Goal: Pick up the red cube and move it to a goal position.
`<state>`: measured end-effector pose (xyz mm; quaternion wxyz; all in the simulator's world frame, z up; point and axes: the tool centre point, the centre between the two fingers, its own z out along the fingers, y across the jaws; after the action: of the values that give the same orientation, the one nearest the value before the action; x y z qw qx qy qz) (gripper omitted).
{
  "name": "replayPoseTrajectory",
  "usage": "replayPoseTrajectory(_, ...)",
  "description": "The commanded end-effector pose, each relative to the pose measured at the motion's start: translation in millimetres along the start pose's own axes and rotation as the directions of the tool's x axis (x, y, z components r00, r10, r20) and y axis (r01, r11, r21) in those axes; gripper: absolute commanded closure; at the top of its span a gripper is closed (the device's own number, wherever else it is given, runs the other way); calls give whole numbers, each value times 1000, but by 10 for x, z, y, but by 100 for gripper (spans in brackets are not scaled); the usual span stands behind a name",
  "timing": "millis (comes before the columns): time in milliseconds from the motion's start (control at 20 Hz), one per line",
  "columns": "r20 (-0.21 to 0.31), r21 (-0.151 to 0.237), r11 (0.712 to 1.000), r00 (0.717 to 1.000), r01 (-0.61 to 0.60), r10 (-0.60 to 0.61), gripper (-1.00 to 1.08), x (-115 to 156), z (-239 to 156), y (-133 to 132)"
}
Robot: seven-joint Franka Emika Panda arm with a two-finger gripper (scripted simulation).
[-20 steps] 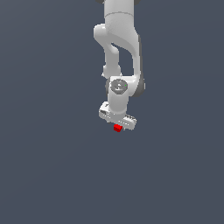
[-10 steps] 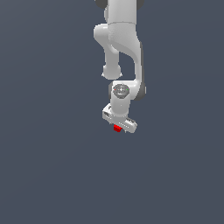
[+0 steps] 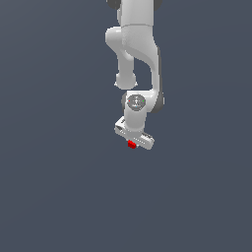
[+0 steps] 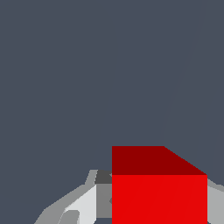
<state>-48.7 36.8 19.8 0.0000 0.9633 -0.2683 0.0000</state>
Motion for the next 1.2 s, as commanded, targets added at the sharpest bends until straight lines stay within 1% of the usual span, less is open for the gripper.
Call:
replayPoseTrajectory(0,0,0,1000,1000,1,-1,108,1,-2,0)
replayPoseTrajectory(400,0,0,1000,1000,1,-1,108,-1,-5,1)
replayPoseTrajectory(650,0,0,1000,1000,1,-1,108,-5,-89,17)
replayPoseTrajectory(900,0,0,1000,1000,1,-1,108,-14,-296,56)
replayPoseTrajectory(1150,1,0,1000,1000,1,-1,108,-28,-629,120)
